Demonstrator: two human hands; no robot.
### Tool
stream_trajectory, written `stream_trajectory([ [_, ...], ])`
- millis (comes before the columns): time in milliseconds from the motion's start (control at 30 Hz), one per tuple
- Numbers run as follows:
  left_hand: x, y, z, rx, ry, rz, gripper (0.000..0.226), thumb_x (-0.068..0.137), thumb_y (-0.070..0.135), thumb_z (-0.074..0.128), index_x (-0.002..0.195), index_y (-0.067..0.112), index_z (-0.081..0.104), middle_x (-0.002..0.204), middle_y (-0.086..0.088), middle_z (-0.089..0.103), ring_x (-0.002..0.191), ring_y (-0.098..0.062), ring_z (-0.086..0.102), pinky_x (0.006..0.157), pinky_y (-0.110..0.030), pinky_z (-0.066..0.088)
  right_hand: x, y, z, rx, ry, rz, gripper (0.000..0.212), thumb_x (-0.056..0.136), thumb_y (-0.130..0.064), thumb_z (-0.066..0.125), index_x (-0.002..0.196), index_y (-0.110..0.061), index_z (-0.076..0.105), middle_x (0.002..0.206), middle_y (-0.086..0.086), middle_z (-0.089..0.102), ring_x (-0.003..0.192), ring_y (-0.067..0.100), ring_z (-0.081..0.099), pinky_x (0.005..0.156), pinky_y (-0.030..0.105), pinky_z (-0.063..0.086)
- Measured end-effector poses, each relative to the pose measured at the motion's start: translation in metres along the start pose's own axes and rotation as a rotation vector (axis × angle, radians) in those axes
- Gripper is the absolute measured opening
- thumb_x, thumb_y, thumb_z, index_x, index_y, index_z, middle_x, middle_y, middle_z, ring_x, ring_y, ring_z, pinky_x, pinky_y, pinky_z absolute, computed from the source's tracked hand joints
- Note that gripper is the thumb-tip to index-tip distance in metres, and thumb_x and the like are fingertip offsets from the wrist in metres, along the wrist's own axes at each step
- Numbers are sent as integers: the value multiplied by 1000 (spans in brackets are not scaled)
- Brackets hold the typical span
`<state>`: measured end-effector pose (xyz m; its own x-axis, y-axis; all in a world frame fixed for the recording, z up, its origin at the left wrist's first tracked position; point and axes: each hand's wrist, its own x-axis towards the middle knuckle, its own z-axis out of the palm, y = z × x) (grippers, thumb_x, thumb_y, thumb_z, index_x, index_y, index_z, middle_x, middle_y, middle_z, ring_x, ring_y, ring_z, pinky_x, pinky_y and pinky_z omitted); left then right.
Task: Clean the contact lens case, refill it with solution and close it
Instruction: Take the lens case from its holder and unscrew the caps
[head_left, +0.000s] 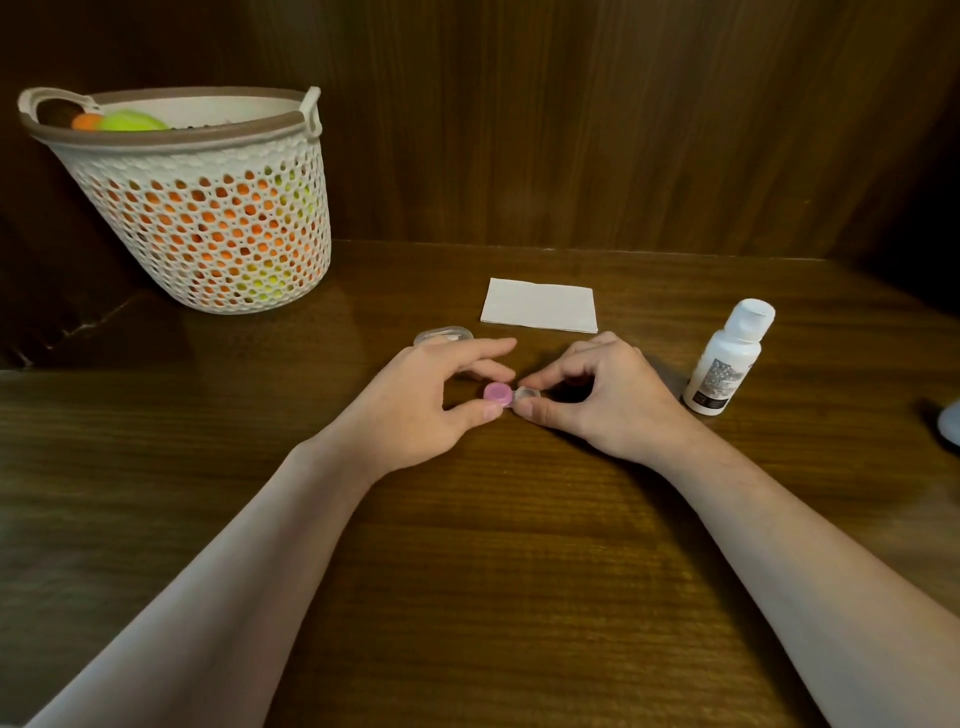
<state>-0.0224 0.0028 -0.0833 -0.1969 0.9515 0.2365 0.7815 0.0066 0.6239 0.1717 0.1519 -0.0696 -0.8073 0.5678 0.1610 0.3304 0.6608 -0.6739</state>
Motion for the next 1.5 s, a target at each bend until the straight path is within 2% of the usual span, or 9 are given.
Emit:
stream_trajectory([
  [133,4,-1,3,36,21,-5,54,98,35,75,148,42,57,118,29,73,120,17,53,89,-13,38,0,0,-1,5,-2,6,15,82,-58,84,94,-50,80,97,-23,72,114,5,49,107,56,43],
  [333,2,-7,0,72,80,-25,50,89,57,79,136,46,65,102,26,72,103,2,61,85,-24,50,0,0,0,-5,5,-9,12,82,-58,83,90,-52,78,96,-25,71,114,6,50,107,56,43],
  [467,1,-6,1,80,110,-21,60,89,56,79,145,47,58,119,28,67,109,4,60,82,-18,49,0,-1,-1,-3,-2,-9,10,83,-56,83,90,-52,77,97,-24,72,115,7,50,107,56,42],
  [567,3,-1,3,43,47,-1,67,94,44,79,154,44,50,135,26,67,120,9,60,92,-15,45,0,-1,-1,3,3,-11,11,83,-56,83,92,-51,79,96,-23,72,115,7,50,107,56,43],
  [733,3,5,3,47,5,0,64,95,42,79,153,43,52,123,28,73,125,8,59,105,-29,48,0,0,-1,1,2,-14,13,83,-57,83,93,-51,79,95,-23,72,114,5,50,108,56,42],
  [867,2,1,-1,125,97,-12,64,89,58,78,147,46,56,109,30,73,110,7,60,94,-27,51,0,-1,-1,-3,7,-24,12,83,-56,83,93,-51,79,96,-24,72,114,7,51,109,57,42],
  [967,2,-2,-1,134,140,-9,65,88,63,77,147,45,56,114,29,70,107,4,61,86,-25,53,-1,0,-1,8,11,-33,9,84,-53,84,90,-51,78,94,-26,73,113,2,51,111,58,41],
  [1133,4,1,5,42,53,28,66,94,45,79,153,43,51,135,26,67,121,8,60,96,-19,49,-1,1,-1,1,14,-31,14,84,-54,84,96,-47,81,95,-25,73,113,3,51,110,57,41],
  [1500,7,6,8,-12,45,12,55,99,27,75,150,38,56,117,25,72,114,9,64,93,-15,49,0,2,0,11,11,-30,19,82,-57,83,98,-45,83,95,-21,73,111,2,51,108,56,42],
])
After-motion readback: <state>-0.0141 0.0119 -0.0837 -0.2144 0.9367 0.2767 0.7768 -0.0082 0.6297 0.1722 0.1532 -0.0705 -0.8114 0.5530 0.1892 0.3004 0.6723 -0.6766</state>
